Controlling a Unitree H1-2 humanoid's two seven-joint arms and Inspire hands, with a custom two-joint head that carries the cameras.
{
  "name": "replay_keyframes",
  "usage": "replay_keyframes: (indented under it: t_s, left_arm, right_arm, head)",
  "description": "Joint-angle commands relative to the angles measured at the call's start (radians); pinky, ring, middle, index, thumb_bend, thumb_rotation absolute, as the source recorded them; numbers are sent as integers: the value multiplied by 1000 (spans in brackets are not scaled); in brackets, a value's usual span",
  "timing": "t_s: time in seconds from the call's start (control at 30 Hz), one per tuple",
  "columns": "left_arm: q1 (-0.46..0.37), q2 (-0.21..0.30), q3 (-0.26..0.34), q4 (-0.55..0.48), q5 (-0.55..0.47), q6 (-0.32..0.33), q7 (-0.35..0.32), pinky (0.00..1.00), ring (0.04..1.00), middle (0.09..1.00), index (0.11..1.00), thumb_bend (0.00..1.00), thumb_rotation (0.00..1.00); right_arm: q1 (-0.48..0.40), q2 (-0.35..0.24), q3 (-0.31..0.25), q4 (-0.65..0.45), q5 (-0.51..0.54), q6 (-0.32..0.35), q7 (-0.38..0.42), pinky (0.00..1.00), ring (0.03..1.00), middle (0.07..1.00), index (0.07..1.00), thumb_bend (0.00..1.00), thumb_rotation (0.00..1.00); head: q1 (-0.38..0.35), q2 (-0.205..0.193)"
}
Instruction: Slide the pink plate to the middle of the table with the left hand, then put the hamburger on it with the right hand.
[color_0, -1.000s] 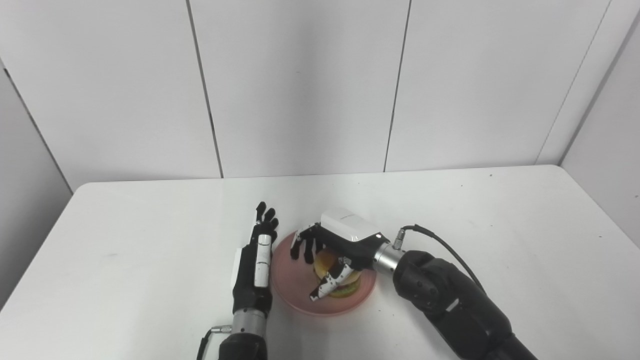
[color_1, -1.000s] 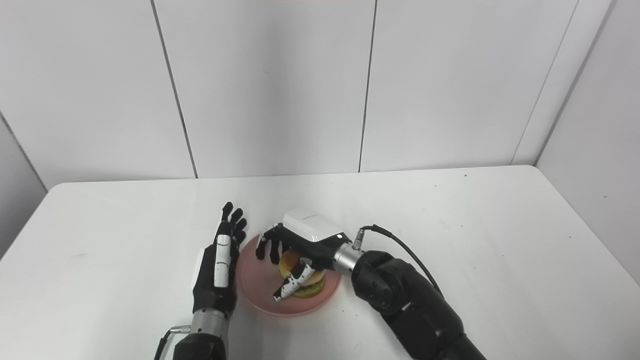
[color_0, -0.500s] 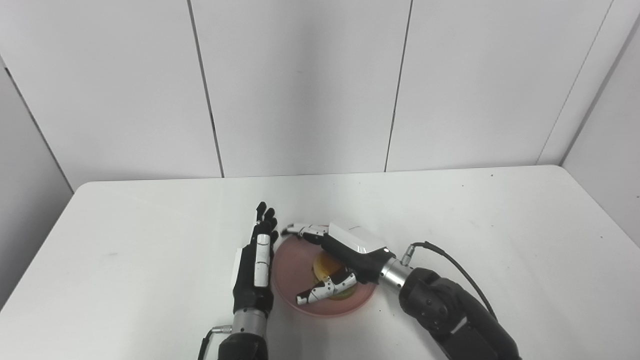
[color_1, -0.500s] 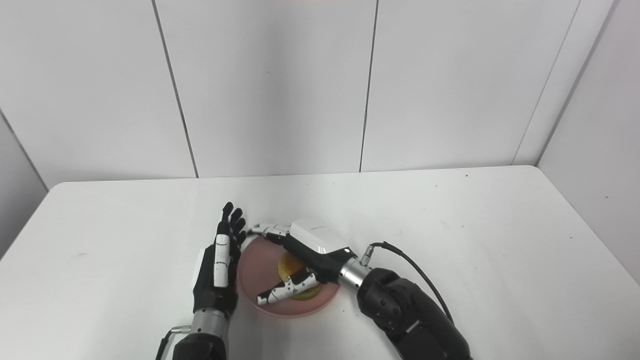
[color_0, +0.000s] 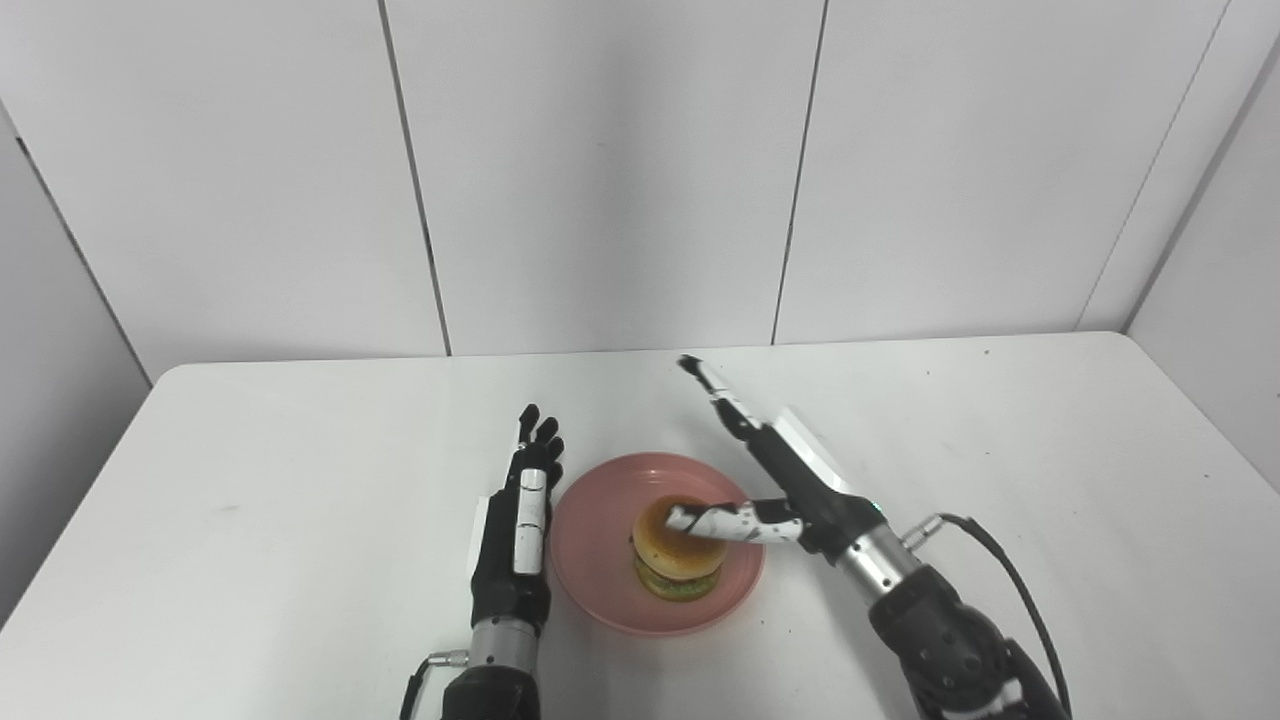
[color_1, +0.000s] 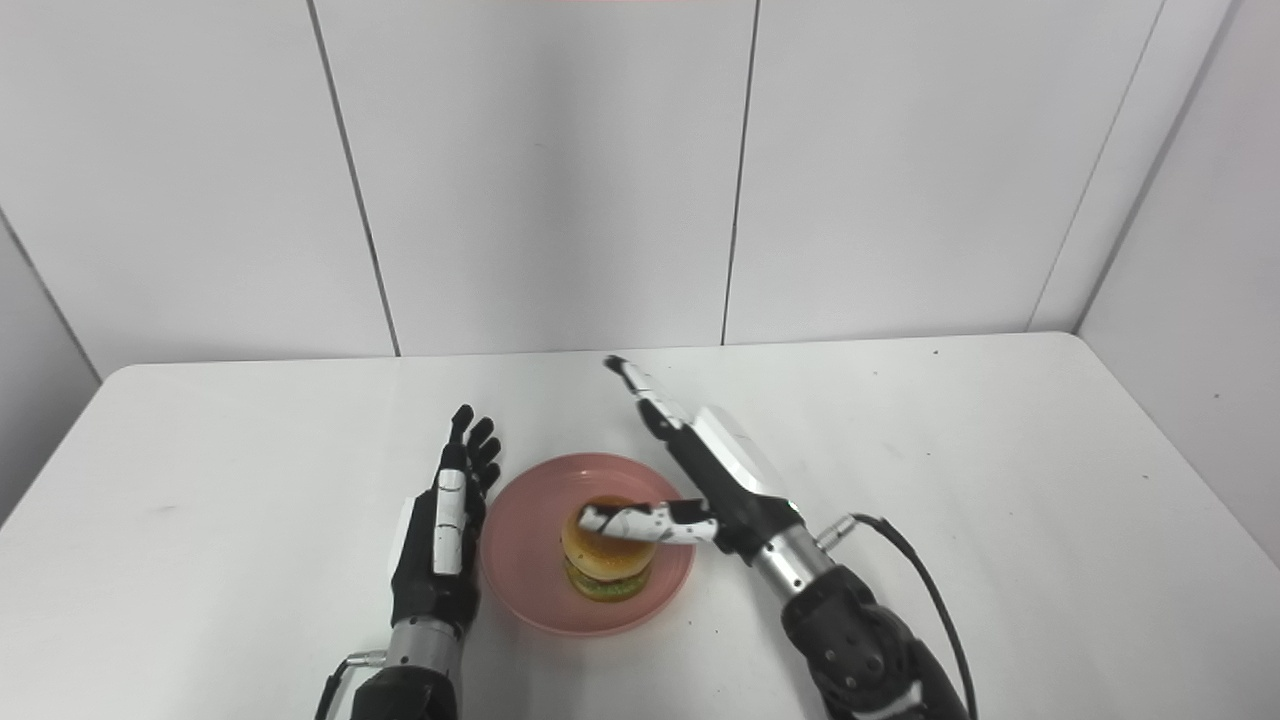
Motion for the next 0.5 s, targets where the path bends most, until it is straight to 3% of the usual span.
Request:
replay_keyframes:
  t_s: [0.0,0.23,0.47]
  left_arm:
    - [38,0,1,39,12,-18,3,986,970,973,968,729,1000]
    - [40,5,7,39,6,-26,1,996,975,976,970,738,1000]
    - [43,21,-2,26,19,0,-8,1000,992,995,982,753,1000]
  right_arm:
    - [-26,30,-42,13,41,-47,-76,992,1000,1000,1000,703,866]
    - [-20,107,-120,112,183,-83,-146,1000,1000,1000,1000,700,896]
    - [16,173,-153,64,401,64,-99,1000,1000,1000,1000,646,907]
  head:
    - [2,1]
    - [-2,4]
    - [-15,1]
